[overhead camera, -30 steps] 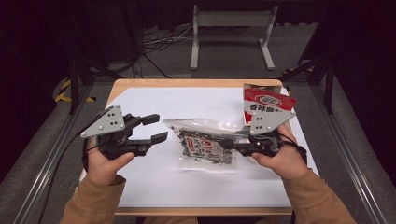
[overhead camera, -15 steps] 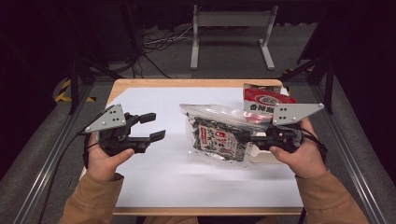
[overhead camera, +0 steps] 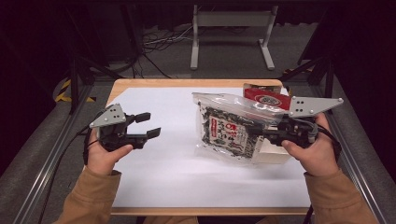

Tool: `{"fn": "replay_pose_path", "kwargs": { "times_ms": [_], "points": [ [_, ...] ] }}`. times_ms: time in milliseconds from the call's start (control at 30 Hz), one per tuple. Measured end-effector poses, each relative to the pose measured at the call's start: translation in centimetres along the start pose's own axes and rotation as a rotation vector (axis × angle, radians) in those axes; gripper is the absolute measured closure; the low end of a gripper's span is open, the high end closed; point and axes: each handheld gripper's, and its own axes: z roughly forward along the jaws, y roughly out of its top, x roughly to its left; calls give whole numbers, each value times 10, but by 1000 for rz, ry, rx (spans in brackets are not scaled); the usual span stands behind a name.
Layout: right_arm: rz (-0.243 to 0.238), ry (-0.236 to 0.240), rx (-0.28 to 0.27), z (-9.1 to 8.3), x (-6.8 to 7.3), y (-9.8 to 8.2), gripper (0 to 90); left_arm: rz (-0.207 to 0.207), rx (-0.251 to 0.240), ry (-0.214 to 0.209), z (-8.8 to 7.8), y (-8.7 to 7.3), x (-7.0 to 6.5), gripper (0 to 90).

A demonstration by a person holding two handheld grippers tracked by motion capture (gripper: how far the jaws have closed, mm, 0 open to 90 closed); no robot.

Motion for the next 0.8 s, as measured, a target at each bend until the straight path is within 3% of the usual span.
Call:
{"fn": "replay_pose_path", "kwargs": {
  "times_ms": [100,233,467,500,800],
  "points": [
    [3,-13,2,-4,-1,1,765,3,-2,42,6,-8,4,344],
    [2,-32,-4,-11,-4,3,764,-4,14,60,16,-20,11,343],
    [14,-58,-14,-22,-10,5,765,-20,39,68,24,-39,23,339],
    [17,-62,-18,-24,-11,5,765,-40,37,79,27,-44,25,339],
    [18,-106,-36,-38,-15,9,765,-50,46,88,34,-57,34,331]
  ]
}}
